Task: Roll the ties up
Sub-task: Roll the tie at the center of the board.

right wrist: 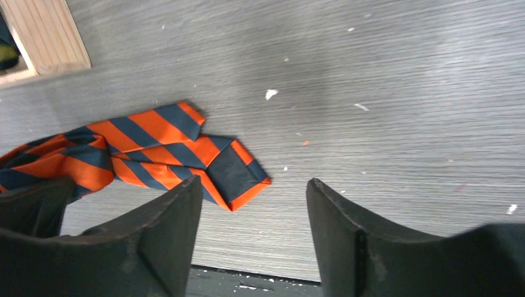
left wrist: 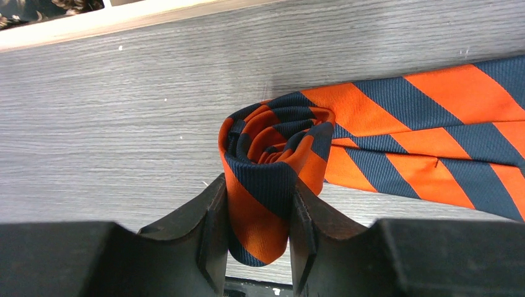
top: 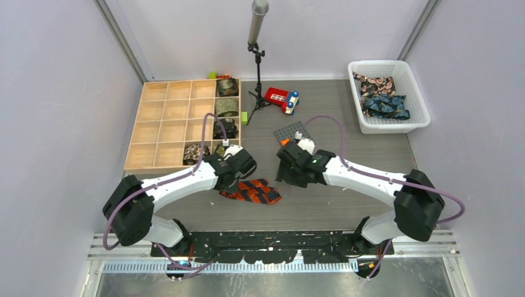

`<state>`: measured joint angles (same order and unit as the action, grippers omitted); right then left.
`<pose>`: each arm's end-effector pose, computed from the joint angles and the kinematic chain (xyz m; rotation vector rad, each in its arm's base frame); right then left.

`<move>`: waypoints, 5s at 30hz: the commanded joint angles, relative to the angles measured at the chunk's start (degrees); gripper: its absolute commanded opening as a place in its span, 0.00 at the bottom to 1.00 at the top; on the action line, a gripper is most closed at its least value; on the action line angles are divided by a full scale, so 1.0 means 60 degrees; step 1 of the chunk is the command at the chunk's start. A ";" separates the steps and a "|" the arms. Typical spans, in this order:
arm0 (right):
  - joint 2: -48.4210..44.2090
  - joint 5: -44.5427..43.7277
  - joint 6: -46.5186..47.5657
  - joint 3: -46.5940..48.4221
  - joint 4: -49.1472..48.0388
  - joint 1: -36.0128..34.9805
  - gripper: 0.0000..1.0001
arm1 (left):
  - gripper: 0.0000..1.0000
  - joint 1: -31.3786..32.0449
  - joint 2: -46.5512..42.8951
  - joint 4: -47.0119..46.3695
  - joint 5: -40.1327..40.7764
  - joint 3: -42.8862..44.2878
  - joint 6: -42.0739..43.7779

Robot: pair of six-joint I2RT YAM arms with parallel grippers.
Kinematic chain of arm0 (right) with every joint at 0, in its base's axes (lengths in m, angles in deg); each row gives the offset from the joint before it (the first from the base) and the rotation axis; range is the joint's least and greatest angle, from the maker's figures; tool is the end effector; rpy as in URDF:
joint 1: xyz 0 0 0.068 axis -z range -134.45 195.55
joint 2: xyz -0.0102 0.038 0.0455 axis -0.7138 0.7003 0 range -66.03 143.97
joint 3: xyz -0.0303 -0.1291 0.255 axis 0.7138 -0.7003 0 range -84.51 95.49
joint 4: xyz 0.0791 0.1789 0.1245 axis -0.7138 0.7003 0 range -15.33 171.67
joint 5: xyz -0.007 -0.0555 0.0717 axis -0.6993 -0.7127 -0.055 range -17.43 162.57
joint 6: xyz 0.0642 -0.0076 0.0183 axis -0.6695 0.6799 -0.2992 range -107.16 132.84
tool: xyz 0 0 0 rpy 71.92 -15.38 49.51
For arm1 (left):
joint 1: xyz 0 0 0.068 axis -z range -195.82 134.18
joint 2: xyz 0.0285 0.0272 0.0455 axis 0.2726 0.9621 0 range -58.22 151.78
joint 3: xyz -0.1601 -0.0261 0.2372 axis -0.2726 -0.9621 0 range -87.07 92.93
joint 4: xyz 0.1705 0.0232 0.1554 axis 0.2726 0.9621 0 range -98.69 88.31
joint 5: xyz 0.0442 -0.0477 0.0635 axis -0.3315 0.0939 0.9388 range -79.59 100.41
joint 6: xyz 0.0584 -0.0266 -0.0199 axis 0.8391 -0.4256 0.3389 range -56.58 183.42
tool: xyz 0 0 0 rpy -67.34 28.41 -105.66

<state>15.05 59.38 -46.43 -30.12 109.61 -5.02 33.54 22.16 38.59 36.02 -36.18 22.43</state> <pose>0.1708 0.1886 0.2360 0.2779 2.6349 0.3719 0.1586 -0.1490 0.2168 0.1242 2.6556 0.2073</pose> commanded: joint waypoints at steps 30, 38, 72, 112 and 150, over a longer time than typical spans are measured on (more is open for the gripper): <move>-0.4547 -0.1485 0.0541 0.0124 0.2475 0.1656 0.78 | 0.17 0.3385 0.6049 0.3362 0.2513 0.4759 -0.2075; -0.4525 -0.1420 0.0553 0.0154 0.2476 0.1659 0.78 | 0.35 0.3377 0.5809 0.2496 0.1986 0.4558 -0.1627; -0.1491 0.0560 -0.1488 -0.0957 -0.0606 -0.0554 0.74 | 0.67 0.3032 0.2068 0.2867 0.1388 0.3824 -0.1120; 0.2570 0.0542 0.1710 0.1263 -0.0338 -0.0323 0.56 | 0.70 -0.1802 -0.4041 -0.0217 -0.2445 -0.1029 0.0213; 0.2789 0.3881 0.2225 0.1241 -0.2435 -0.0274 0.38 | 0.77 -0.3027 -0.3298 -0.5717 -0.6910 -0.3977 -0.0776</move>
<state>31.77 83.16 -33.95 -21.92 96.49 -6.83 15.86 0.58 9.94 -3.13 -59.35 18.54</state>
